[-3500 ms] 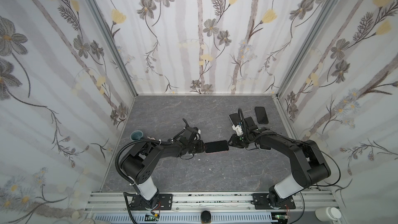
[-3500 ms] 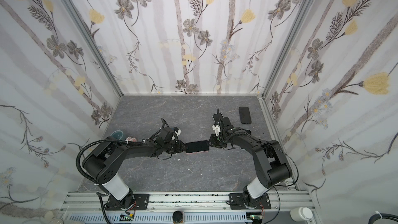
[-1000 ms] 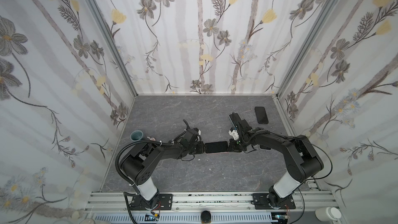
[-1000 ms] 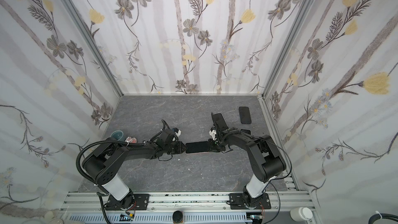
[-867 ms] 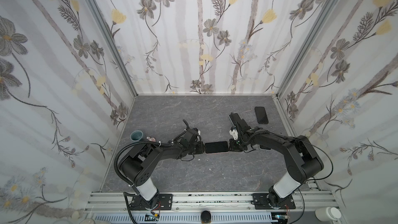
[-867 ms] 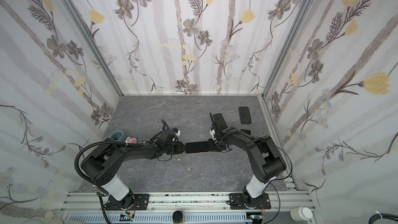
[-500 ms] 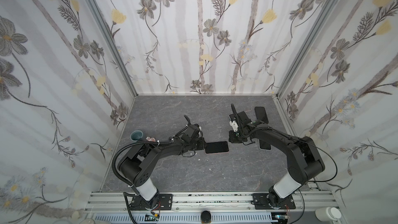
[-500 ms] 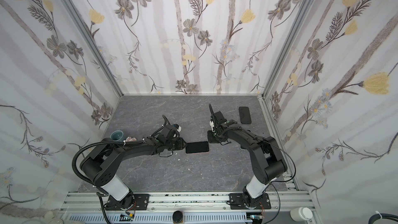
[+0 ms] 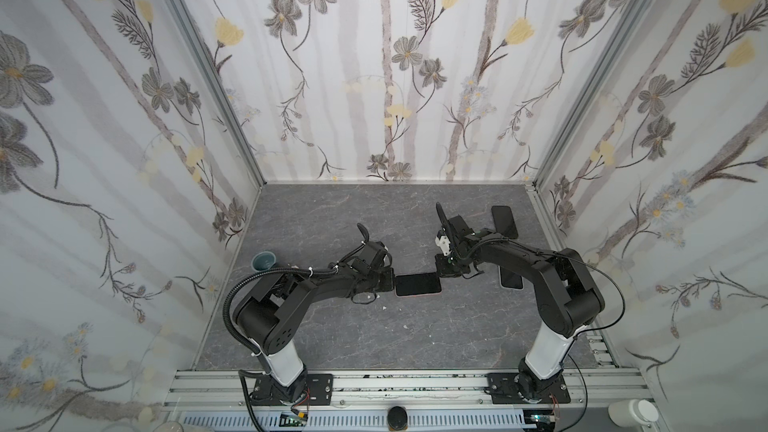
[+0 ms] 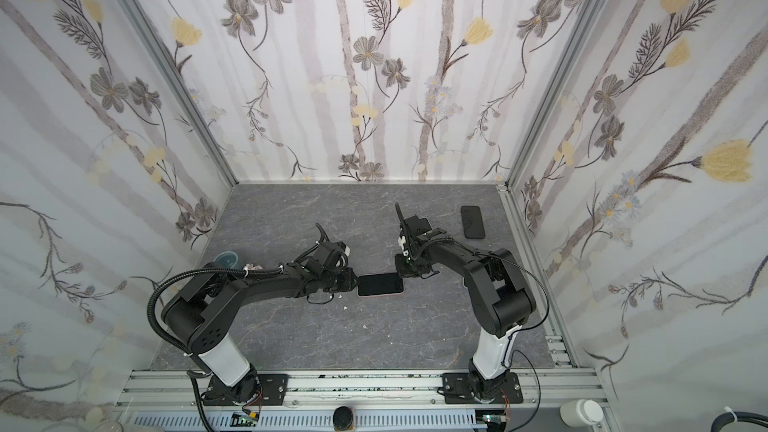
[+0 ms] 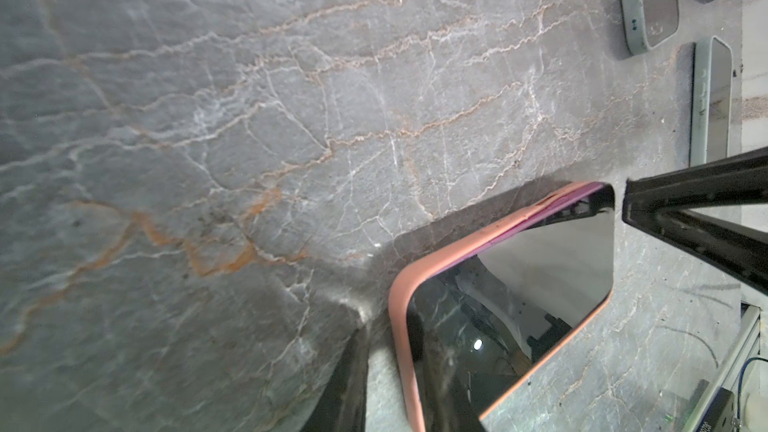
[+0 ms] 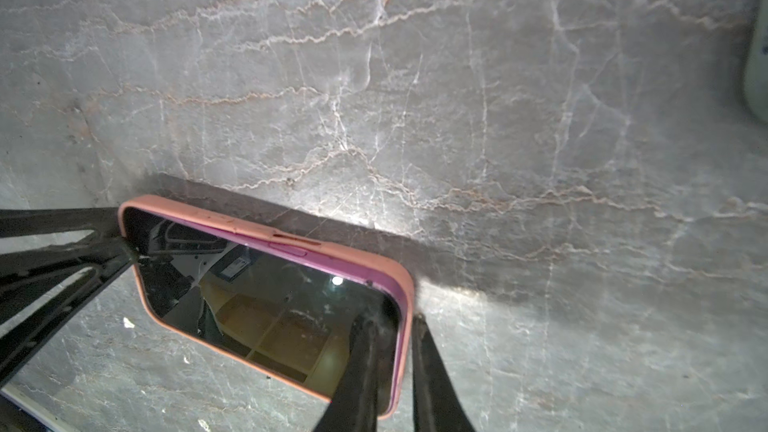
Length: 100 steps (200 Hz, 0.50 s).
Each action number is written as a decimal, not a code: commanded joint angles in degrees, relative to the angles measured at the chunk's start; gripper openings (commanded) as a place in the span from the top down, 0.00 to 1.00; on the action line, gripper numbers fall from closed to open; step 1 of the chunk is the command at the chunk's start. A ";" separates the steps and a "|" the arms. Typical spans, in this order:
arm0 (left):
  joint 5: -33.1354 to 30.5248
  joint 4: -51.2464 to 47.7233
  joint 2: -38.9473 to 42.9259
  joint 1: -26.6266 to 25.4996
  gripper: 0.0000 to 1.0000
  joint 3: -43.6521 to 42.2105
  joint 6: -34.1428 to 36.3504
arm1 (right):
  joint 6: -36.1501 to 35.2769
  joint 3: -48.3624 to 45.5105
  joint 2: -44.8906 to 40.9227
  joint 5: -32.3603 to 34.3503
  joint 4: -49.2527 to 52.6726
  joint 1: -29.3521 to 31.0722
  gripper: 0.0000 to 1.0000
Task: Put the phone into the phone case
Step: 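Press the phone's far edge into the rim while the left gripper holds the case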
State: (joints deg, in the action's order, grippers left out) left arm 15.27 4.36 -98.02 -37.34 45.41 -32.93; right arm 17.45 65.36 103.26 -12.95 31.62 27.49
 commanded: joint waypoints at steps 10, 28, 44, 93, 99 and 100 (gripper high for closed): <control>0.19 0.56 -0.59 0.06 0.75 -0.19 0.29 | -0.76 0.09 1.03 0.76 1.06 0.07 0.85; 0.18 0.64 -0.68 -0.03 0.75 -0.32 0.31 | -0.75 0.11 1.52 1.47 1.24 0.11 0.86; 0.20 0.81 -0.75 0.06 0.75 -0.51 0.18 | -0.69 0.03 2.09 2.09 1.47 0.05 0.87; 0.38 1.18 -0.66 0.07 0.75 -0.94 -0.06 | -0.36 -1.19 4.04 4.07 1.86 0.11 0.89; 0.38 1.18 -0.62 0.07 0.75 -0.94 -0.10 | -0.33 -1.44 4.22 4.31 1.83 0.10 0.89; 0.38 1.18 -0.61 0.03 0.75 -0.98 -0.07 | -0.32 -1.50 4.27 4.41 1.80 0.06 0.90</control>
State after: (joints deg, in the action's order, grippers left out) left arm 16.16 6.44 -98.41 -37.34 44.75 -32.97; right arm 17.30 65.34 105.60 -13.76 31.83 27.46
